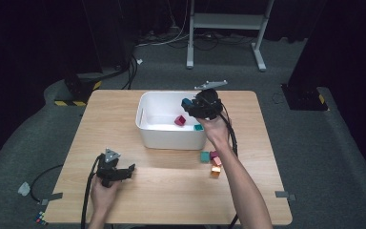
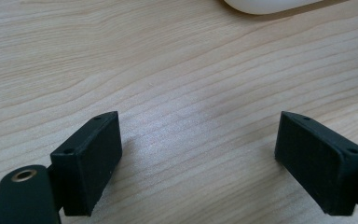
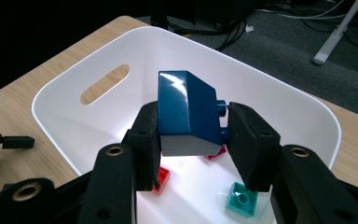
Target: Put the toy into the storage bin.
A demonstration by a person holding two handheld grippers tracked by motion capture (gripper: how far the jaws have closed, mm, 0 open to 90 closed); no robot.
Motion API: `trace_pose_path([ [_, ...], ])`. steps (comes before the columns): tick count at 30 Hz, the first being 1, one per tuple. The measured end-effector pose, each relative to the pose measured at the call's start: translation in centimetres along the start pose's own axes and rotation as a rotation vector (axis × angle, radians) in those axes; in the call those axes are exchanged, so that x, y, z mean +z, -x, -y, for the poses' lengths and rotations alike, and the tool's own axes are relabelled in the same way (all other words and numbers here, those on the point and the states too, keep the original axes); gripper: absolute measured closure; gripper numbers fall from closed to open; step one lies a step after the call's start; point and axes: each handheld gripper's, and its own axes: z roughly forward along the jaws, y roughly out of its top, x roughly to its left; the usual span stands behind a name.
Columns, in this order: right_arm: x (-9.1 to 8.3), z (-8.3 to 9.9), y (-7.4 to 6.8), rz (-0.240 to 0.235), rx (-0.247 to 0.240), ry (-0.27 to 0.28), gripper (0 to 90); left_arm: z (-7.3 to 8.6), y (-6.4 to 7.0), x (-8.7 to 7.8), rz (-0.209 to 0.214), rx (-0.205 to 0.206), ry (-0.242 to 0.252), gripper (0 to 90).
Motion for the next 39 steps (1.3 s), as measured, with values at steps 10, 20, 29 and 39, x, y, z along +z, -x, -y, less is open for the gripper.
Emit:
trace_pose_path([
  [10,1.3,0.1,-0.4,0.02,-0.002,-0.023,52.1,0.0,0.0,0.0,0.001,-0.001,0.001,14.6],
  [20,0.4,0.9,0.2,0.032,0.002,0.017,46.3,0.0,0.0,0.0,0.001,0.0,0.0,14.5],
  [29,-1.0,1.9,1.0,0.032,0.01,0.053,46.1,0.0,0.0,0.0,0.001,0.001,0.0,14.5],
  [39,-3.0,3.6,2.2,0.022,0.05,0.098,44.5,0.0,0.0,0.0,0.001,0.0,-0.001,14.5],
])
